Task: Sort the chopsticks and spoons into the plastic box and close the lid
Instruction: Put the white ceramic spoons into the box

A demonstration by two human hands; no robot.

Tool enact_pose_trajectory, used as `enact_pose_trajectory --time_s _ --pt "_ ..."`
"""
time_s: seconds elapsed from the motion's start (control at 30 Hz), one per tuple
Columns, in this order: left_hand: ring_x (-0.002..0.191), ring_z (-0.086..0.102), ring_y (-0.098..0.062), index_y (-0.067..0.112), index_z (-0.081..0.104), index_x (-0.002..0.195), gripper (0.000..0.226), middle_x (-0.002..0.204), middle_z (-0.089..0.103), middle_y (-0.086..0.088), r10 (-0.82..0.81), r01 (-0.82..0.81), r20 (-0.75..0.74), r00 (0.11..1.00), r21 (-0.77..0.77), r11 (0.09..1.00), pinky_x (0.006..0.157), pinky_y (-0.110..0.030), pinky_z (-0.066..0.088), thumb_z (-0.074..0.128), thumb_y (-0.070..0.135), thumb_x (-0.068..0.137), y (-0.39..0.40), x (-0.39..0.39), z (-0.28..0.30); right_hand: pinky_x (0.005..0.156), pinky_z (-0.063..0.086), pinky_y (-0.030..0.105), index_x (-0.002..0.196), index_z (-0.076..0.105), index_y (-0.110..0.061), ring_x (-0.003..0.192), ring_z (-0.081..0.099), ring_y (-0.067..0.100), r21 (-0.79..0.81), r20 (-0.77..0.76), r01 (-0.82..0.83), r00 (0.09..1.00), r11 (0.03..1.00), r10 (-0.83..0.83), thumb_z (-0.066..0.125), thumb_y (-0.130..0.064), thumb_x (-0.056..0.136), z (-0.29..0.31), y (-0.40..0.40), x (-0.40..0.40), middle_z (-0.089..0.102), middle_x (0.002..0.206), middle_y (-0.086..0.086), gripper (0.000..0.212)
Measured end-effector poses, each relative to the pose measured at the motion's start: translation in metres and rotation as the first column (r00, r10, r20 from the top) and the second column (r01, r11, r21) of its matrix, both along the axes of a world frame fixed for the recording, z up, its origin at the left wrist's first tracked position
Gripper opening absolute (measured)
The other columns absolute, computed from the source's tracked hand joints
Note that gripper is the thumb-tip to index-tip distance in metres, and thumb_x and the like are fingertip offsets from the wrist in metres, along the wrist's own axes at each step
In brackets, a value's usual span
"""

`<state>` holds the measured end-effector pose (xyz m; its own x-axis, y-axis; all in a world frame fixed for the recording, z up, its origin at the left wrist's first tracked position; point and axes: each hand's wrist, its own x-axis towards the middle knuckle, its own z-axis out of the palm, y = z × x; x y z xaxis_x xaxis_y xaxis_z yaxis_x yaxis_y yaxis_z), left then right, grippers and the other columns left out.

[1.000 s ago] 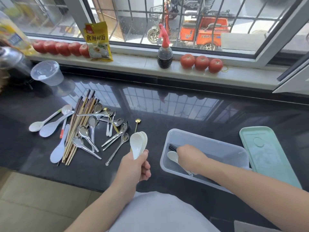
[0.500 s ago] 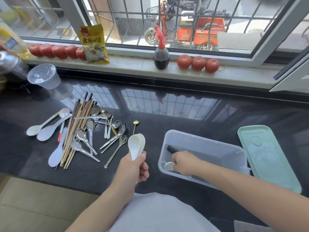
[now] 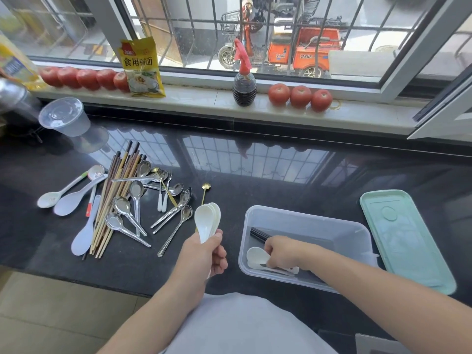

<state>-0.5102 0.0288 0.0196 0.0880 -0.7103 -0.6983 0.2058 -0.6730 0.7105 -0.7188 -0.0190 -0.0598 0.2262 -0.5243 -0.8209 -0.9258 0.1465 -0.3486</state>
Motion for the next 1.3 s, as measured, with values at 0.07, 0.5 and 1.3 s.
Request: enact_pose_trajectory --time_s 0.07,0.5,1.3 --pt "0.048 0.049 -0.019 0.009 0.061 0.109 0.012 0.061 0.053 -0.004 -0.003 0.003 -0.001 1.0 0.001 1.0 0.046 -0.024 0.044 0.059 0.019 0.102 0.0 -0.001 0.0 0.065 0.04 0.029 0.105 0.065 -0.016 0.084 0.054 0.021 0.017 -0.006 0.035 0.999 0.999 -0.035 0.067 -0.02 0.088 0.001 0.003 -0.001 0.061 0.096 0.0 0.017" --pt "0.048 0.048 -0.018 0.01 0.061 0.104 0.008 0.061 0.053 -0.004 -0.008 0.008 -0.014 1.0 -0.003 1.0 0.048 -0.025 0.043 0.058 0.017 0.102 -0.002 0.001 -0.001 0.067 0.055 0.04 0.084 0.066 0.001 0.084 0.065 0.04 -0.067 -0.065 0.048 0.997 0.997 -0.053 0.056 -0.011 0.085 0.001 0.005 -0.012 0.067 0.087 0.022 0.016" --pt "0.046 0.041 -0.016 0.006 0.062 0.109 0.013 0.059 0.049 -0.003 -0.035 0.036 0.024 0.999 -0.01 0.999 0.046 -0.024 0.034 0.058 0.015 0.102 0.001 0.001 0.002 0.071 0.056 0.035 0.087 0.074 -0.011 0.078 0.066 0.028 -0.084 -0.107 -0.108 0.989 0.991 0.099 0.05 -0.016 0.079 -0.001 0.01 -0.014 0.073 0.086 0.006 0.026"
